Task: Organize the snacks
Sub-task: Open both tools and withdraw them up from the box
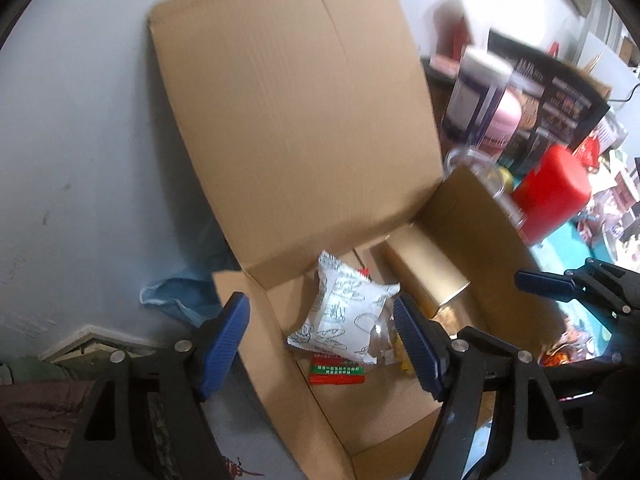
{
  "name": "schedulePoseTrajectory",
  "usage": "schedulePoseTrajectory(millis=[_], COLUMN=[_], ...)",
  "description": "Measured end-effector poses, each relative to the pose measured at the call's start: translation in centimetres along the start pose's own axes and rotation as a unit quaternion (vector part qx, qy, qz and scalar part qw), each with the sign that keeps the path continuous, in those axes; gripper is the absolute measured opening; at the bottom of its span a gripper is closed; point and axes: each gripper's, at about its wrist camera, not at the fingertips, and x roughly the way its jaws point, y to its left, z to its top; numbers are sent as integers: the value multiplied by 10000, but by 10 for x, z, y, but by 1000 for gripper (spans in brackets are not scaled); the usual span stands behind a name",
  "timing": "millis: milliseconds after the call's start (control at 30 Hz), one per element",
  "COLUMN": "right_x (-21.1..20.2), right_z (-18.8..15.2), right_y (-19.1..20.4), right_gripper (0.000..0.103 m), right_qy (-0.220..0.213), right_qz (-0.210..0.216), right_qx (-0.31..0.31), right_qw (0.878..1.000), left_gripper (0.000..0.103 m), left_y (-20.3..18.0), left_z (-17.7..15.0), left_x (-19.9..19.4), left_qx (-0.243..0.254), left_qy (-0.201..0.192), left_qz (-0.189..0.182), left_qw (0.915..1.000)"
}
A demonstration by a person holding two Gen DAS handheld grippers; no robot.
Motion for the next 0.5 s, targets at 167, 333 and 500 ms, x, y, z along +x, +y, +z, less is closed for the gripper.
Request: schedulePoseTrajectory(millis=[167,333,500], right_x=[-39,-71,-104], right_z=[8,6,-2], right_y=[6,11,11], right_gripper=[70,70,70], right_qy=[-348,-640,-875], right_qz=[-78,-141,-299], right_qx=[-63,-80,-63], right_qw=[9993,9978,9957], left_gripper=[74,74,74], left_y=[1,-4,-13], left_z=[6,6,2], left_x=[-39,-79,-114], left_qx=[24,83,181], left_qy=[-356,-684,-992], left_qz=[0,-118,-169], left_qw=[9994,9976,9948])
